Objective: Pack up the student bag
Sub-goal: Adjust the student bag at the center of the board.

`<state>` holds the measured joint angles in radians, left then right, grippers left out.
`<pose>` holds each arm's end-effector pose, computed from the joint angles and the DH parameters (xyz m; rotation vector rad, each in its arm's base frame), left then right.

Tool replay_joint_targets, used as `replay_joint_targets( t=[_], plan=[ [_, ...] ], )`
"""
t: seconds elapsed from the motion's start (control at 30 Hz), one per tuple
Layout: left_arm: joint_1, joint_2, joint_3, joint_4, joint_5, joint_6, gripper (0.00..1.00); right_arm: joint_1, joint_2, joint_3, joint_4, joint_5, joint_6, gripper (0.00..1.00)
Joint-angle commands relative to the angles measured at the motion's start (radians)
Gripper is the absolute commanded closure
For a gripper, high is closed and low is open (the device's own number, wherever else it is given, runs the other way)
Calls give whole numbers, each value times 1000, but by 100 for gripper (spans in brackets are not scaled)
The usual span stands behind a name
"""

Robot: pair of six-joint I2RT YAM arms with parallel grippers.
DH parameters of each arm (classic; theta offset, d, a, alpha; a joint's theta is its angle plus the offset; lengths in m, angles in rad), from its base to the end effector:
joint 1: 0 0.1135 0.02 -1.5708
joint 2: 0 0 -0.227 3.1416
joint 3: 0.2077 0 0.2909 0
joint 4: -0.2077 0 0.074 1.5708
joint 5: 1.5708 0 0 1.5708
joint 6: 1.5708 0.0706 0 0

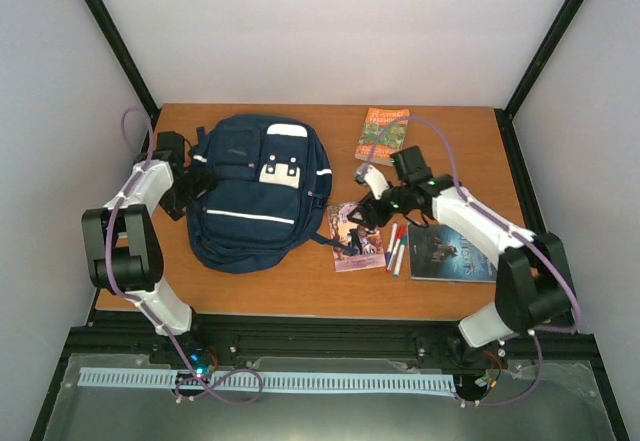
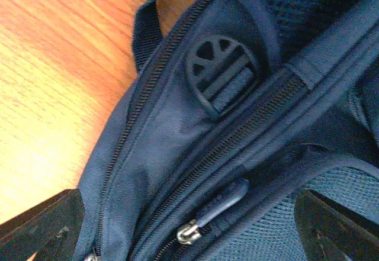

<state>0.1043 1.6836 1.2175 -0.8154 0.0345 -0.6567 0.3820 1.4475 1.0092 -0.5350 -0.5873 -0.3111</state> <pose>0.3663 0.0359 0.1262 -1.0585 2.6658 -0.1616 0.3102 0.1668 0.1625 -1.0523 2.2388 0.7712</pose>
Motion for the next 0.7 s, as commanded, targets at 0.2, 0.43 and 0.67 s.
replay_joint_targets(
  t=[0.2,0.43,0.67],
  plan=[
    [34,-77,-188,130,123,-139,0,177,455,289,36,55,125,37],
    [1,-161,-364,204,263,-135,3,218,716,559,-40,45,138,37],
    [-95,-334,-457,185,295,-160,4,222,966,893,-121,32,184,38]
  ],
)
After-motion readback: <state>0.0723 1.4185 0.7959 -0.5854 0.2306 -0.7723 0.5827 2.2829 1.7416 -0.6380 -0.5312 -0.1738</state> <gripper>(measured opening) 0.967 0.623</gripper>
